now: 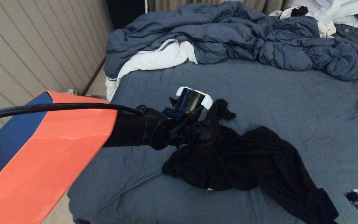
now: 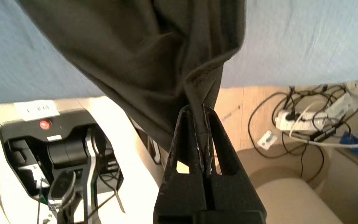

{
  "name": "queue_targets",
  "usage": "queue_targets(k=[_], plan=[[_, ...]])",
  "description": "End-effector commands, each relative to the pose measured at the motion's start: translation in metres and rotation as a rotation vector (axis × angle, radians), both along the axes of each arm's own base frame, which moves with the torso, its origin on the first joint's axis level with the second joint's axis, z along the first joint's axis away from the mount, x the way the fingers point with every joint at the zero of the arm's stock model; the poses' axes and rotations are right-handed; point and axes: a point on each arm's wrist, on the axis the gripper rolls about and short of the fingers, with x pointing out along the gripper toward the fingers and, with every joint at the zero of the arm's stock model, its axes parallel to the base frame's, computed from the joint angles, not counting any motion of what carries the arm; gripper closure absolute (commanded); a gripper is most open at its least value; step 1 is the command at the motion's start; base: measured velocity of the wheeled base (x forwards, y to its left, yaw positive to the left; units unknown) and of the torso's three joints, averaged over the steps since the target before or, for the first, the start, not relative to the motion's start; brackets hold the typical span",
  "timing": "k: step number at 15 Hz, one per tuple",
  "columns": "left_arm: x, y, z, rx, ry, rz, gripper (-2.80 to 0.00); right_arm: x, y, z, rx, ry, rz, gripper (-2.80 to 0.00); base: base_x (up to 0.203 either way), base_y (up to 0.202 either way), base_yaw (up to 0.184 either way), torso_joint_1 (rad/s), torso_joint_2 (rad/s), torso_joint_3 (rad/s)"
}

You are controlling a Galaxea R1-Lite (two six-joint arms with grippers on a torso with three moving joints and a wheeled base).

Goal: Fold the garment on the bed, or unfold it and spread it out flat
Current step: Unford the black T-shirt

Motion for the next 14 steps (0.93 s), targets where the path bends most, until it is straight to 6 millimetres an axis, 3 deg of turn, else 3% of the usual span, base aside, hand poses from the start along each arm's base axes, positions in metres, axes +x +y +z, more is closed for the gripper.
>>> queue_targets(k=[1, 3, 4, 10, 12, 14], plan=[[0.000, 0.000, -0.001, -0.001, 0.004, 0.003, 0.00, 0.000, 0.000, -0.005, 0.009, 0.033, 0.003, 0.00, 0.000, 0.000, 0.000, 0.000, 0.00, 0.000], [0.000, 0.000, -0.001, -0.001, 0.002, 0.002, 0.00, 0.003, -0.001, -0.007, 0.012, 0.050, 0.000, 0.00, 0.000, 0.000, 0.000, 0.000, 0.00, 0.000], [0.000, -0.001, -0.002, 0.001, 0.004, 0.002, 0.00, 0.002, -0.001, -0.007, 0.012, 0.053, 0.003, -2.80, 0.000, 0.000, 0.000, 0.000, 0.00, 0.000], [0.000, 0.000, 0.001, -0.003, 0.002, 0.003, 0.00, 0.005, -0.009, -0.001, 0.011, -0.027, -0.030, -2.80, 0.000, 0.000, 0.000, 0.000, 0.00, 0.000], [0.000, 0.000, 0.002, -0.006, -0.001, 0.003, 0.00, 0.017, -0.014, 0.010, 0.000, -0.093, -0.025, -2.80, 0.000, 0.000, 0.000, 0.000, 0.00, 0.000], [0.000, 0.001, 0.003, -0.006, -0.001, 0.004, 0.00, 0.042, -0.023, 0.029, -0.022, -0.175, -0.019, -2.80, 0.000, 0.000, 0.000, 0.000, 0.00, 0.000]])
